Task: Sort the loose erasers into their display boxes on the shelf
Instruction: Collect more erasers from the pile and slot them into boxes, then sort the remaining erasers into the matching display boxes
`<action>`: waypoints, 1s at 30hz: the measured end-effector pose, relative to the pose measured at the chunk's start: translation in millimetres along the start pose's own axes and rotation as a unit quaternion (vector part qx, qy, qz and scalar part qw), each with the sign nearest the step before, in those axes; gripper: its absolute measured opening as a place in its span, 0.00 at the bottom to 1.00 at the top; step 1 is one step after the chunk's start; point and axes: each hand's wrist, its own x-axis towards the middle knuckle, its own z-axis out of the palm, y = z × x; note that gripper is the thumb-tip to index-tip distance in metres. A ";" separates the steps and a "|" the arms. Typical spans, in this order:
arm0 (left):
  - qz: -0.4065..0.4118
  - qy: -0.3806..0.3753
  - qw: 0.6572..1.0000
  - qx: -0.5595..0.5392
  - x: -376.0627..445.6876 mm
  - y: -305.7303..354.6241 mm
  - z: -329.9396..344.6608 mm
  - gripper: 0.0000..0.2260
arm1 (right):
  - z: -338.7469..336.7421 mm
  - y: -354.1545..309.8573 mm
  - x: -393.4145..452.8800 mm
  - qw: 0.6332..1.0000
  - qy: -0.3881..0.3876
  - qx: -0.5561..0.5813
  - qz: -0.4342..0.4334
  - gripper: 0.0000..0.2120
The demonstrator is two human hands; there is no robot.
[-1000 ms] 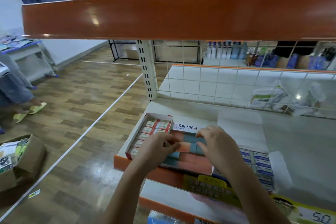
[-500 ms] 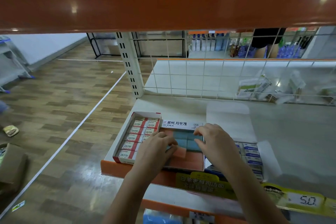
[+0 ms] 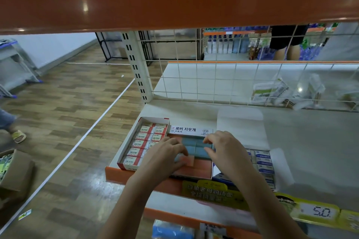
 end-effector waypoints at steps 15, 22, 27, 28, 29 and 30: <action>0.007 -0.025 0.999 0.018 42.7 21.0 -28.9 0.13 | -35.7 18.7 24.7 0.983 -0.138 0.103 -0.057 0.14; 0.077 0.017 0.995 0.053 106.9 64.3 -33.3 0.14 | -62.6 60.8 22.3 0.998 -0.040 0.011 0.038 0.15; 0.184 -0.002 0.976 0.119 144.5 124.0 -20.9 0.17 | -83.0 104.7 -12.2 0.979 -0.003 -0.074 0.189 0.18; 0.205 -0.010 0.971 0.125 150.8 135.4 -16.3 0.17 | -87.3 112.2 -22.6 0.971 -0.001 -0.083 0.223 0.19; 0.228 -0.021 0.965 0.127 156.3 149.7 -10.7 0.18 | -92.0 120.8 -36.0 0.961 0.006 -0.091 0.260 0.19; 0.247 -0.032 0.960 0.125 160.6 163.4 -5.5 0.19 | -96.6 127.5 -49.5 0.952 0.011 -0.098 0.291 0.19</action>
